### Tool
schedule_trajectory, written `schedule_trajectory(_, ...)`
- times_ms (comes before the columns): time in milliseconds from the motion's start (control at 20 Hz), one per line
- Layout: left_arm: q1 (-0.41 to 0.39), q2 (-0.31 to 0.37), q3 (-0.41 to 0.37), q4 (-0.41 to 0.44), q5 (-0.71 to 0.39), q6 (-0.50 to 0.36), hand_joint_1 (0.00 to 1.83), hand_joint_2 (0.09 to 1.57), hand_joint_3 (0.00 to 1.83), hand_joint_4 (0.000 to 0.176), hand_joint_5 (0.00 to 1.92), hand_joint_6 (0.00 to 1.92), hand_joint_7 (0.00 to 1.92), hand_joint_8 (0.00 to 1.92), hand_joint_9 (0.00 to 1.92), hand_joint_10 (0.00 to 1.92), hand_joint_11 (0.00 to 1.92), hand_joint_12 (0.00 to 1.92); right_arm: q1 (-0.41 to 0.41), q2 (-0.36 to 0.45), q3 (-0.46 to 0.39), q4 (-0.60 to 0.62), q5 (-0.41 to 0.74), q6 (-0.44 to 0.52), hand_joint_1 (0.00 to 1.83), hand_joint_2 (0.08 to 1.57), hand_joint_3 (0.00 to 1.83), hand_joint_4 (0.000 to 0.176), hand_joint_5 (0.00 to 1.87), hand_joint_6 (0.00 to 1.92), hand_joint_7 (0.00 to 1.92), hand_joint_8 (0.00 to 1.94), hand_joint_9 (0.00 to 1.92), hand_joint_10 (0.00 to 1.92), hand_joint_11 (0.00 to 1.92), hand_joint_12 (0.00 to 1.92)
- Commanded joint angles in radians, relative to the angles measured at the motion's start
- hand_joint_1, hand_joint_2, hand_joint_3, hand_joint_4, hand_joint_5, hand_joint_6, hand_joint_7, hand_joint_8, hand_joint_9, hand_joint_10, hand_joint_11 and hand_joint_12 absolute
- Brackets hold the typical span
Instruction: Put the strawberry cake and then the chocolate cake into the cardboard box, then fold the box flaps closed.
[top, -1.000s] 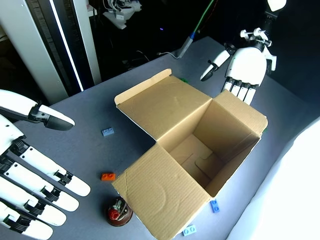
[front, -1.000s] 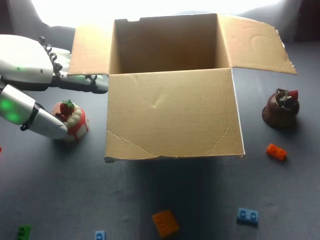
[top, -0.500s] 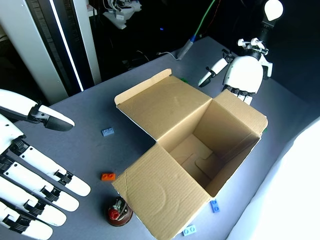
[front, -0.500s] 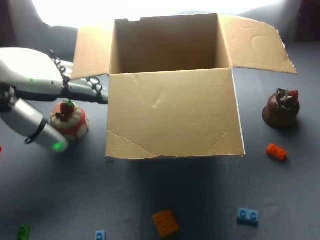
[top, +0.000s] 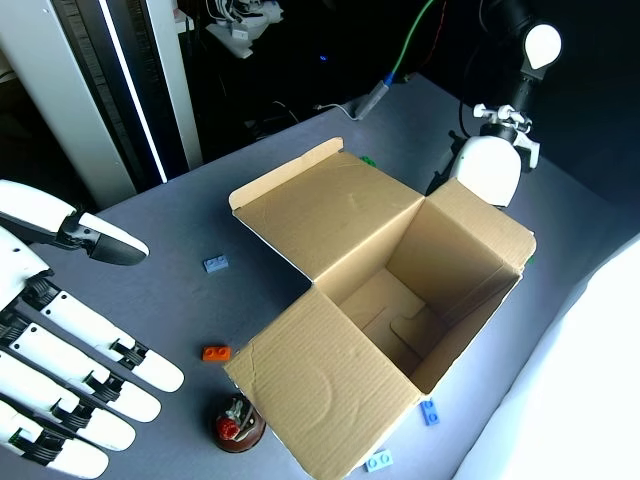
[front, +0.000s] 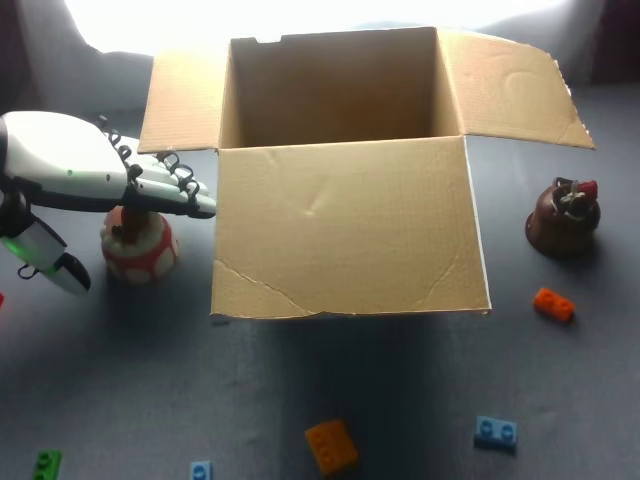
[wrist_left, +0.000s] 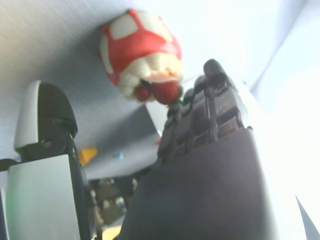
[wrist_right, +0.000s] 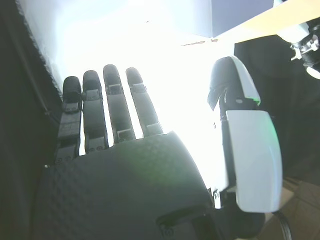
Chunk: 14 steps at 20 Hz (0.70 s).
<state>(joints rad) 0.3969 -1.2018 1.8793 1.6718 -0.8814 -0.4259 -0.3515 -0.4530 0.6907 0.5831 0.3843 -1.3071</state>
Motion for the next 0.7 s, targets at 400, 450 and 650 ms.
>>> schedule_trajectory(400, 0.031, -0.059, 0.068, -0.094, -0.003, 0.04, 1.1, 0.96, 0.0, 0.02, 0.0, 0.0, 0.02, 0.0, 0.03, 0.0, 0.0, 0.45, 0.013, 0.008, 0.006, -0.009, 0.111, 0.001, 0.11, 1.18, 0.0, 0.0, 0.15, 0.01, 0.17, 0.0, 0.14, 0.01, 0.0, 0.36)
schedule_trajectory(450, 0.035, -0.061, 0.067, -0.096, 0.0, 0.04, 1.1, 0.96, 0.0, 0.018, 0.0, 0.0, 0.02, 0.0, 0.04, 0.0, 0.0, 0.45, 0.013, 0.008, 0.006, -0.009, 0.111, 0.001, 0.1, 1.18, 0.0, 0.0, 0.15, 0.0, 0.16, 0.0, 0.13, 0.0, 0.0, 0.33)
schedule_trajectory(650, 0.044, -0.073, 0.075, -0.103, 0.011, 0.06, 1.13, 0.95, 0.0, 0.021, 0.0, 0.0, 0.03, 0.0, 0.05, 0.01, 0.0, 0.51, 0.014, 0.007, 0.006, -0.009, 0.111, 0.001, 0.1, 1.17, 0.0, 0.0, 0.16, 0.01, 0.17, 0.0, 0.14, 0.01, 0.0, 0.29)
